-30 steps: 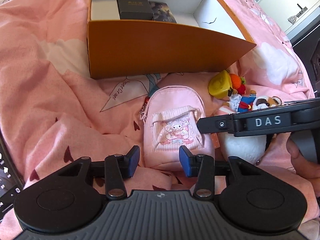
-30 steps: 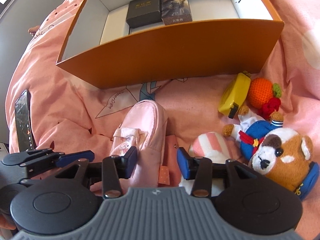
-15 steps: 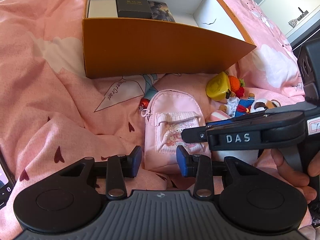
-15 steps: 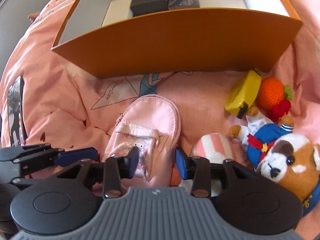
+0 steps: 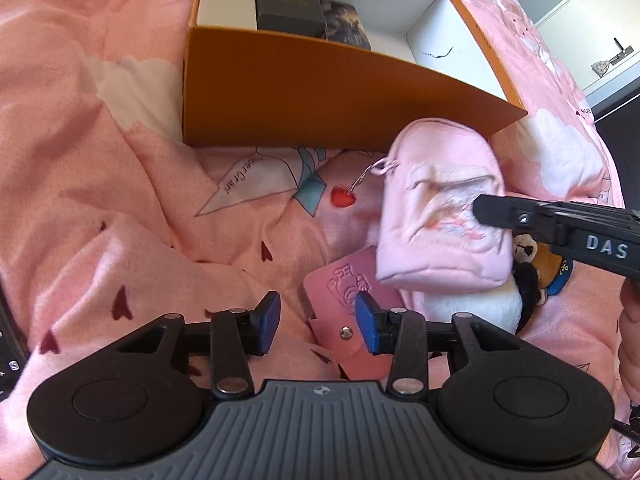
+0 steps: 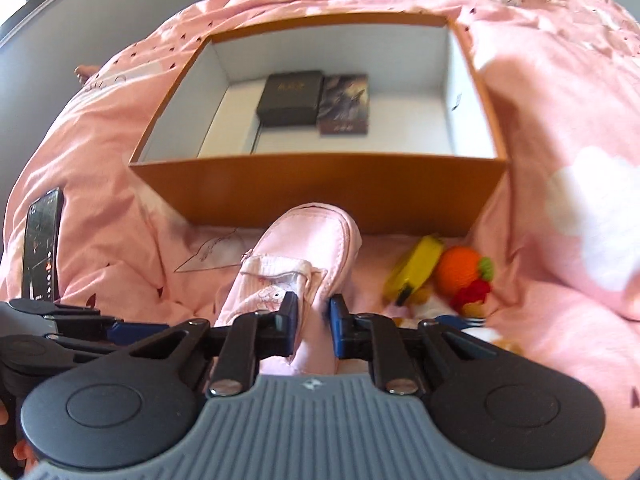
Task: Organize objects
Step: 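Grasp the pink card wallet with the left gripper while the right gripper holds the backpack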
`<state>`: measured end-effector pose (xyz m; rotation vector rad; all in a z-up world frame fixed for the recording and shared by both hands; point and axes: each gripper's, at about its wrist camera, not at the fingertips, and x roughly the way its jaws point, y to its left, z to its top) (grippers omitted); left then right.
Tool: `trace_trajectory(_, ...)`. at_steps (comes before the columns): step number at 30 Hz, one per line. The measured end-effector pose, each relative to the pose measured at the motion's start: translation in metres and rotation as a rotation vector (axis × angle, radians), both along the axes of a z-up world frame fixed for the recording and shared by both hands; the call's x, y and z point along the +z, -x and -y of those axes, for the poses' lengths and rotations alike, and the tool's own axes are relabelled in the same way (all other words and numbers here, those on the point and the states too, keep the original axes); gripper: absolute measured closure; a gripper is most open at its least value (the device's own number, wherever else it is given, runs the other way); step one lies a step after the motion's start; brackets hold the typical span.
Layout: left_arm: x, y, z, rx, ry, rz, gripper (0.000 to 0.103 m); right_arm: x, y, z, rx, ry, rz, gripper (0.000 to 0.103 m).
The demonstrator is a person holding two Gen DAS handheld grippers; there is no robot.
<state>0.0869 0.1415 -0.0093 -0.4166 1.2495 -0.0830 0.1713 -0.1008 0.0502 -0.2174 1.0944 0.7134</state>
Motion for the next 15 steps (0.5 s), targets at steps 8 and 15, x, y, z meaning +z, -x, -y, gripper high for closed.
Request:
trace_trajectory(8, -0.016, -0.015, 0.019, -0.048, 0.035, -0.058, 0.046, -0.011, -0.02, 0.019, -0.071, 0.032, -0.006, 0.085)
trace_trajectory(15, -0.036, -0.021, 0.026, -0.055, 0.048, -0.119, 0.034, -0.021, -0.026, 0.017, -0.063, 0.022, -0.034, 0.085)
